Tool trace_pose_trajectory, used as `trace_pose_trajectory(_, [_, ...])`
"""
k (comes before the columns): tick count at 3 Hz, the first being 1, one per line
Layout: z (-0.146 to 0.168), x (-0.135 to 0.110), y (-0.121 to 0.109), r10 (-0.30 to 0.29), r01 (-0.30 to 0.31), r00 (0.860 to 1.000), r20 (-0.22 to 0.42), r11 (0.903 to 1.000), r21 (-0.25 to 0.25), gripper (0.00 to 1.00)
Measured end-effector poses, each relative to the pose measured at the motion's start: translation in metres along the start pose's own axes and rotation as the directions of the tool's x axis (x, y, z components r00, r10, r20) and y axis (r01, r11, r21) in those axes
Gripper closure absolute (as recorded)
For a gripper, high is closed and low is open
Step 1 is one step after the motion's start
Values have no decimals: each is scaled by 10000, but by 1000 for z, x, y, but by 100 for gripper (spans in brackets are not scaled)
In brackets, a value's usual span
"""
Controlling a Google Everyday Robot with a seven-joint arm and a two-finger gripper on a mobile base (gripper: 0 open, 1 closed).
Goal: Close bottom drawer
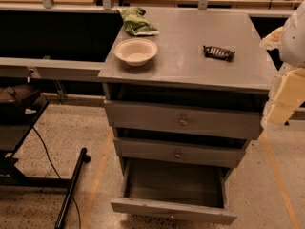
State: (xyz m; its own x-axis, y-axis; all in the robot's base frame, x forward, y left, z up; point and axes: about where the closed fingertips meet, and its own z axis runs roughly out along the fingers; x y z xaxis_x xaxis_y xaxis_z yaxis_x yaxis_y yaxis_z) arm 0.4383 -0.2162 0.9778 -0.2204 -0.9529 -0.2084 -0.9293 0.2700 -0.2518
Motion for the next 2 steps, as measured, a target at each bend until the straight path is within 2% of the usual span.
trace_pose_trajectory(1, [0, 0, 0, 1, -1, 10000, 0, 10000, -1, 0])
trace_pose_trajectory(2, [25, 18, 7, 228, -237, 9997, -132, 9971, -722, 0])
